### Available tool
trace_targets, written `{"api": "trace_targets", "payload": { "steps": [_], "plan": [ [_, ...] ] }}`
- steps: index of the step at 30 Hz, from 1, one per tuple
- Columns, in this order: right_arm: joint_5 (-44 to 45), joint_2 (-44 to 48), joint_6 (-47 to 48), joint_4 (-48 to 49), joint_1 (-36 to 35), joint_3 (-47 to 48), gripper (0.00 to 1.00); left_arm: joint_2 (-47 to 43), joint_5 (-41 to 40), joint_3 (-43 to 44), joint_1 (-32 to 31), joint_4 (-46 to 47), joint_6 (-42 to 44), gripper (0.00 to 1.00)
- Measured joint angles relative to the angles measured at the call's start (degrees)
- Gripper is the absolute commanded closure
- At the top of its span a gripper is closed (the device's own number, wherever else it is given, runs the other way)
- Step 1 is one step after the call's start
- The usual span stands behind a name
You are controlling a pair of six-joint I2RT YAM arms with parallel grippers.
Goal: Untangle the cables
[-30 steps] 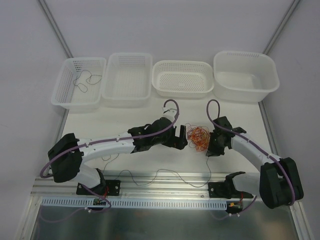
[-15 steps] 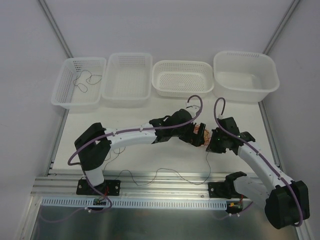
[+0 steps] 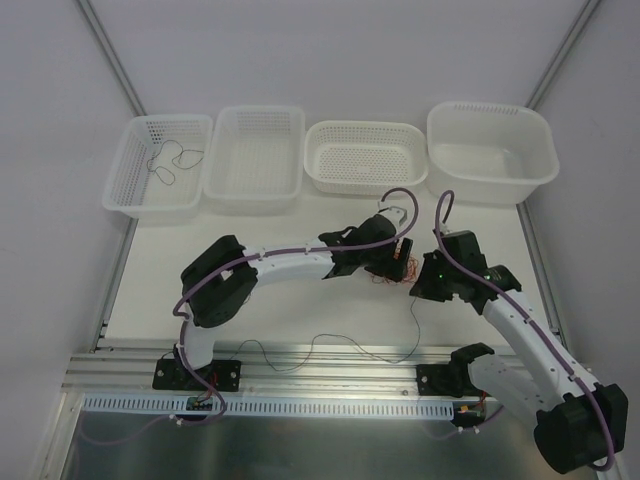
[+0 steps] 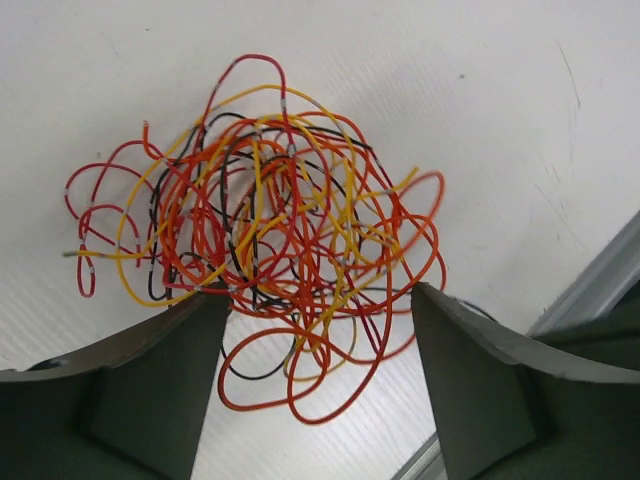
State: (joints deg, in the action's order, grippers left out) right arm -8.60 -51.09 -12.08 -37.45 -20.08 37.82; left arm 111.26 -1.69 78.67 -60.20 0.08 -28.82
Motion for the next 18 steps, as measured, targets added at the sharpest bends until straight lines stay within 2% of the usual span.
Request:
{"api": "trace_targets", "payload": {
  "steps": [1, 2, 4, 5, 7, 8, 13, 18],
  "plan": [
    [-0.24, 0.15, 0.22, -0.11, -0.17, 0.02, 0.99, 0.66, -0.44, 0.52, 0.44, -0.02, -0.42, 0.35],
    [-0.52, 0.31, 0.42, -0.20, -0.39, 0.04, 0.99, 1.16, -0.76, 0.98, 0.81, -0.02, -0.61, 0.46],
    [-1.01, 0.59, 0.83, -0.50, -0.81, 0.24, 0.99, 2.36, -1.81, 2.10, 1.60, 0.04, -1.33, 0.58],
    [-1.31, 0.76, 1.11, -0.74, -1.05, 0.46, 0.99, 2.82, -2.21, 2.58, 2.01, 0.02, -1.51, 0.75],
    [-1.68, 1.03, 1.68, -1.29, -1.36, 1.09, 0.99, 3.28, -3.50, 3.04, 2.69, 0.02, -2.25, 0.90],
    [-2.03, 1.27, 2.23, -1.95, -1.49, 1.84, 0.99, 3.30, -3.96, 3.04, 3.26, 0.02, -2.34, 1.00],
    [-2.56, 2.19, 5.25, -2.86, -1.62, 5.14, 0.99, 2.47, -4.79, 1.16, 5.33, 1.60, -5.42, 1.00],
    [-2.01, 2.86, 8.48, -5.97, -1.88, 10.95, 0.99, -5.44, -5.51, -8.26, 8.04, 2.67, -8.70, 1.00]
  ]
}}
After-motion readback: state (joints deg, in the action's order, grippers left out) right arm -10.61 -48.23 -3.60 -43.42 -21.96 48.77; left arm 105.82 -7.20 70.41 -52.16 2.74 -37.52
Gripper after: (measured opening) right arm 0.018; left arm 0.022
